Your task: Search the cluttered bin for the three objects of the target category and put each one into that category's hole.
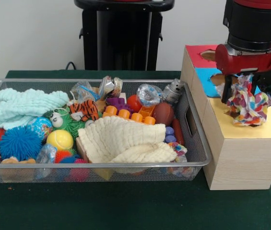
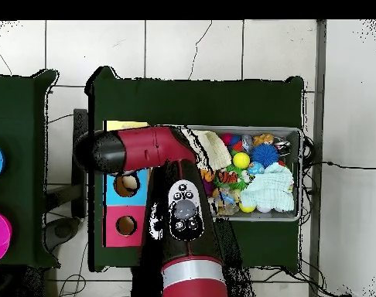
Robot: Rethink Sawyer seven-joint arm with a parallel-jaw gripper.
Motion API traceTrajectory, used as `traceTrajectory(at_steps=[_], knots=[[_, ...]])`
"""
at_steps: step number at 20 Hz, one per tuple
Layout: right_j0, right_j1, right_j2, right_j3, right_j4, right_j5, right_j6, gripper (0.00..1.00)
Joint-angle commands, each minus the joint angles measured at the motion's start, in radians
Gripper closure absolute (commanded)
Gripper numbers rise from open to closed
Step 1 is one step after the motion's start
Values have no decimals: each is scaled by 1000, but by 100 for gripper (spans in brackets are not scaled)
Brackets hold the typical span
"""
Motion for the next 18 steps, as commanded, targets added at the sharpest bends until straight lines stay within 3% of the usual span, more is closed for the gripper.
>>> traceTrajectory(at_steps=[1, 10, 18], knots=[[19, 58, -19, 32, 45, -6, 242, 0], [32, 46, -22, 27, 84, -15, 235, 0], [29, 16, -25, -17, 111, 91, 195, 0]])
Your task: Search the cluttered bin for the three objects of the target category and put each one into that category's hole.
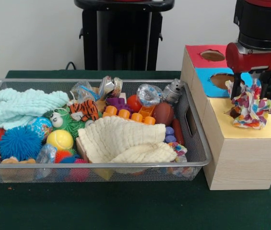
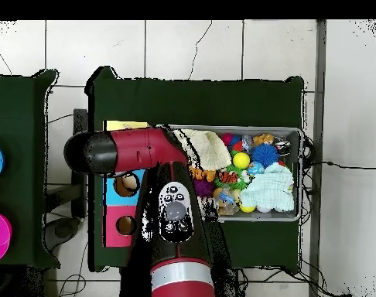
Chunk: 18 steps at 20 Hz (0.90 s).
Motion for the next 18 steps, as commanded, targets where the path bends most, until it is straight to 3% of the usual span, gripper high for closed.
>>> traceTrajectory(at_steps=[1, 8, 14, 18], knots=[[-8, 6, -3, -22, 44, 104, 191, 0], [-20, -3, -8, -69, 25, 150, 134, 0], [-26, -38, -11, -55, 26, 187, 119, 0], [-27, -69, -12, -3, 44, 185, 143, 0]])
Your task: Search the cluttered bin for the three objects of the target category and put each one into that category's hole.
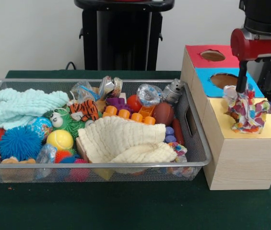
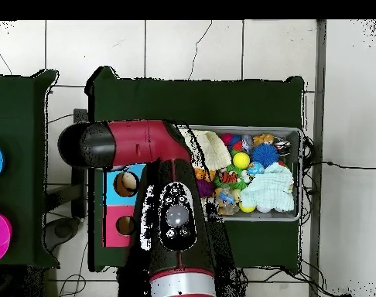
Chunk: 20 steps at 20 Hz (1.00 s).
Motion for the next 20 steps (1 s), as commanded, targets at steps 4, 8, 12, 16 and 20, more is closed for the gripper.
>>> traceTrajectory(at_steps=[4, 8, 12, 16, 20], knots=[[-26, -44, -7, 94, 41, 102, 165, 0], [-12, -35, -25, 77, 39, 124, 183, 0], [-7, -38, -30, 39, 34, 148, 170, 0], [-1, -34, -43, 26, 34, 171, 176, 0], [1, -40, -45, 46, 40, 157, 179, 0]])
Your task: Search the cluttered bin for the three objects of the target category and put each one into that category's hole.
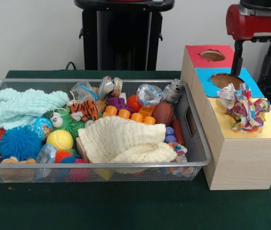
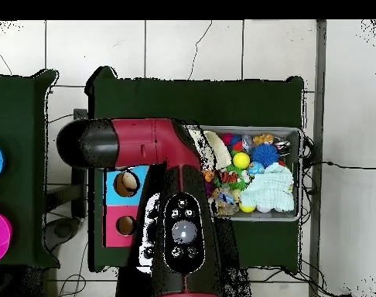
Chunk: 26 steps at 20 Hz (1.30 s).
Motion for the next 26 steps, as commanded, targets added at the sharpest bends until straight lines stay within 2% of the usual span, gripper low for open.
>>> traceTrajectory(at_steps=[1, 4, 5, 10, 12, 15, 21, 26], knots=[[0, 11, -2, 51, 21, 118, 180, 0], [4, 12, -5, 52, 24, 117, 185, 0], [6, 13, -8, 52, 27, 117, 188, 100], [9, 13, -9, 52, 29, 110, 190, 100], [13, 6, -13, 70, 32, 94, 194, 100], [19, 16, -19, 57, 22, 60, 192, 100], [43, 35, -42, 129, 34, -41, 252, 100], [72, 66, -73, 130, 22, -57, 269, 100]])
